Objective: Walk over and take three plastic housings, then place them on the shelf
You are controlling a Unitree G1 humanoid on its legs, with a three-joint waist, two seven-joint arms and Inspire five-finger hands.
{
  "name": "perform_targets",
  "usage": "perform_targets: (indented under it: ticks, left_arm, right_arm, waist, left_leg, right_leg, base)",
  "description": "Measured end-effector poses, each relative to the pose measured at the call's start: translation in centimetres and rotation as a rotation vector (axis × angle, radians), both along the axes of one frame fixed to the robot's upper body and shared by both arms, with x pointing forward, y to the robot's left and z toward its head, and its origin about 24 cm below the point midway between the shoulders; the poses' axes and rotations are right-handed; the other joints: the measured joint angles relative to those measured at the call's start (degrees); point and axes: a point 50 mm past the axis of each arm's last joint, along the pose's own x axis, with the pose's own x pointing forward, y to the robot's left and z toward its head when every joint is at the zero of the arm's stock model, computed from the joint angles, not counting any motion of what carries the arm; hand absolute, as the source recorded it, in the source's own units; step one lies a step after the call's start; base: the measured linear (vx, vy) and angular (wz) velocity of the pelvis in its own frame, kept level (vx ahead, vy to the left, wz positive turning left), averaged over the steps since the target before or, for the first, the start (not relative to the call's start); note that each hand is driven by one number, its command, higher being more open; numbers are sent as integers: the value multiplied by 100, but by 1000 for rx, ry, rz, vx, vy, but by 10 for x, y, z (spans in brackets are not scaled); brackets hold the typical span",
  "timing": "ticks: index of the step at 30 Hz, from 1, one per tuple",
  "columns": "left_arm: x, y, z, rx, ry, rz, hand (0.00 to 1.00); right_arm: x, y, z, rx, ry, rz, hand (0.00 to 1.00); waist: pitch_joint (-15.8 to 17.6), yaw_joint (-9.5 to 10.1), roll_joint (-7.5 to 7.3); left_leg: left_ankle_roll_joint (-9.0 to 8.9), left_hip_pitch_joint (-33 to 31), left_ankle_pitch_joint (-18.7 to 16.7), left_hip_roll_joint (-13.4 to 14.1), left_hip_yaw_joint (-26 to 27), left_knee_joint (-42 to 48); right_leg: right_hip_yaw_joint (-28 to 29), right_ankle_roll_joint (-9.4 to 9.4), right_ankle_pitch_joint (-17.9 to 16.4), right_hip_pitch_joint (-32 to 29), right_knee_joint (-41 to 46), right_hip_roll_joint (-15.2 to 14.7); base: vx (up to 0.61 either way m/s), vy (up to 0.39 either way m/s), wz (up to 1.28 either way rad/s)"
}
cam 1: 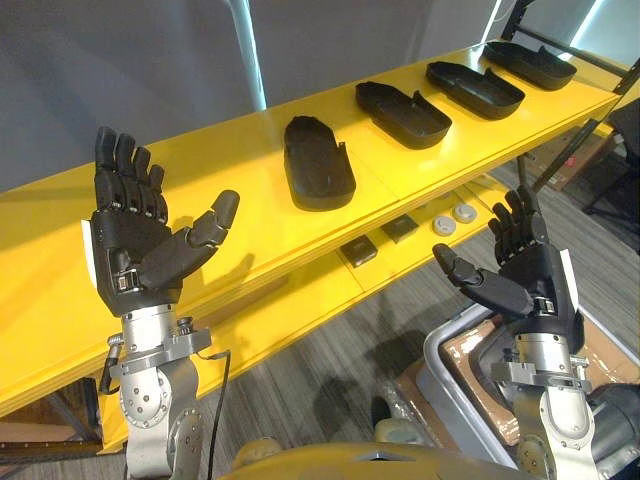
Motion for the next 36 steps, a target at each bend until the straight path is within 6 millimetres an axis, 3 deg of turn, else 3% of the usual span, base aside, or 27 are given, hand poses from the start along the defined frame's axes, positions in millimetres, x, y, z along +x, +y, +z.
perform_targets:
  ticks: [6, 11, 18, 25, 30, 36]
  left_arm:
    - [9, -12, 3, -17, -21, -106, 100]
    - [12, -19, 6, -19, -46, -164, 100]
    - [19, -24, 10, 2, -64, -218, 100]
    - [28, -31, 3, 3, -23, -273, 100]
    - [30, -31, 1, 33, -9, -296, 100]
    - [36, -32, 2, 33, -14, -303, 100]
  right_arm:
    - [30, 4, 8, -95, -50, -34, 100]
    - [45, 5, 22, -138, -109, -49, 100]
    - [63, 4, 17, -186, -70, -65, 100]
    - [88, 2, 20, -301, -15, 10, 100]
    - [106, 1, 16, -315, 37, 42, 100]
    - [126, 3, 35, -381, 1, 75, 100]
  waist:
    - [184, 180, 20]
    - [249, 278, 38]
    - [305, 296, 26]
    - [510, 363, 152]
    - [542, 404, 162]
    - [776, 450, 199]
  left_leg:
    - [-13, -437, -51, 47, -166, 401]
    - [-12, -602, -173, 113, -249, 691]
    - [3, -780, -257, 144, -369, 919]
    - [7, -787, -240, 151, -416, 939]
    - [-6, -897, -166, 143, -555, 926]
    - [-4, -985, -69, 115, -688, 905]
  right_leg:
    - [-75, -3, 6, -219, 100, 4]
    - [-133, 4, 11, -226, 149, 35]
    - [-230, -12, 1, -231, 187, 44]
    - [-258, -24, -9, -232, 273, 46]
    - [-404, -31, -14, -262, 287, 49]
    - [-536, -68, -39, -318, 391, 38]
  base:
    - [-56, 5, 11]
    - [-16, 25, 7]
    - [-19, 35, 8]
    - [-40, 24, 2]
    - [-17, 3, 14]
    - [-35, 7, 13]
